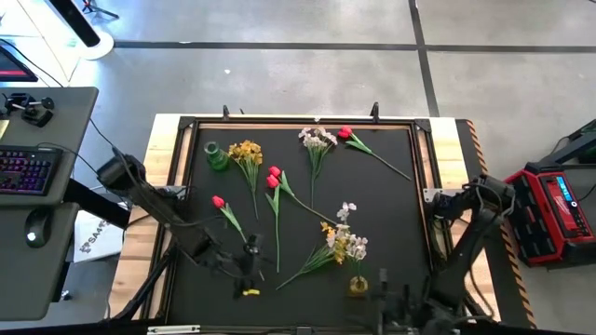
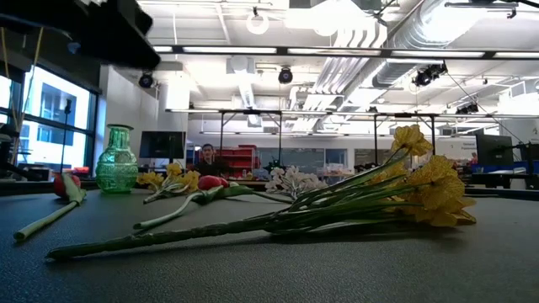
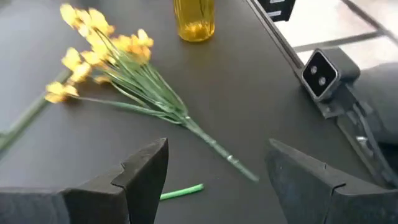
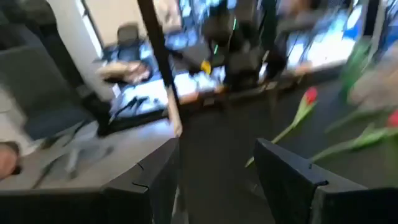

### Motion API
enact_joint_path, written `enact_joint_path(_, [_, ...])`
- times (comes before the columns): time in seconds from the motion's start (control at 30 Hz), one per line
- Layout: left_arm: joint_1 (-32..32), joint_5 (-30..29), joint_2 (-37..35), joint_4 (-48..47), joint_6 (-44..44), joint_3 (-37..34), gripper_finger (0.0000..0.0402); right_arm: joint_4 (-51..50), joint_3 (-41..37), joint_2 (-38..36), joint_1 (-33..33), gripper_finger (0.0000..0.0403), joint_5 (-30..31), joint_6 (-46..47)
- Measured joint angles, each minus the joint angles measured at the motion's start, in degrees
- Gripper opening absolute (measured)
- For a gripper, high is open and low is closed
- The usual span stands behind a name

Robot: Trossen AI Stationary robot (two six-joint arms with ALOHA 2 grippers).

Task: Sort flowers into vase by color
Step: Put the yellow flower into the yellow vase

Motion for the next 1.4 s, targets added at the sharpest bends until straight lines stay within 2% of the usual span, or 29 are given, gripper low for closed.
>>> enact_joint_path(0.1, [0.64, 0.26, 3.85, 0.77, -3.68, 1.65, 0.0252, -3.88, 0.0, 1.21, -2.1, 0.0194, -5.3, 7.81])
enact_joint_path(0.3, [1.5, 0.27, 11.45, 2.96, -10.94, 5.52, 0.0252, -3.79, 1.59, 5.52, -3.87, 0.0194, -11.92, 14.31])
enact_joint_path(0.57, [1.76, -1.94, 21.04, 2.13, -12.28, 13.9, 0.0227, -5.51, 14.62, 15.54, -1.3, 0.0194, -11.29, 11.75])
enact_joint_path(0.83, [3.58, -12.85, 28.58, 1.47, -13.34, 19.18, 0.0211, -15.9, 31.89, 26.24, -0.62, 0.0194, -9.38, 8.79])
enact_joint_path(0.97, [4.36, -13.71, 29.41, -1.55, -16.01, 19.7, 0.0198, -19.48, 38.69, 30.47, -0.86, 0.0194, -9.21, 6.44])
enact_joint_path(1.2, [6.81, -3.57, 28.94, -6.06, -19.29, 19.84, 0.0123, -20.95, 43.12, 34.68, -2.14, 0.0194, -8.81, 6.32])
enact_joint_path(1.4, [7.44, -1.74, 27.19, -12.03, -19.93, 19.87, 0.0024, -22.55, 43.1, 35.54, -3.27, 0.0194, -9.57, 7.72])
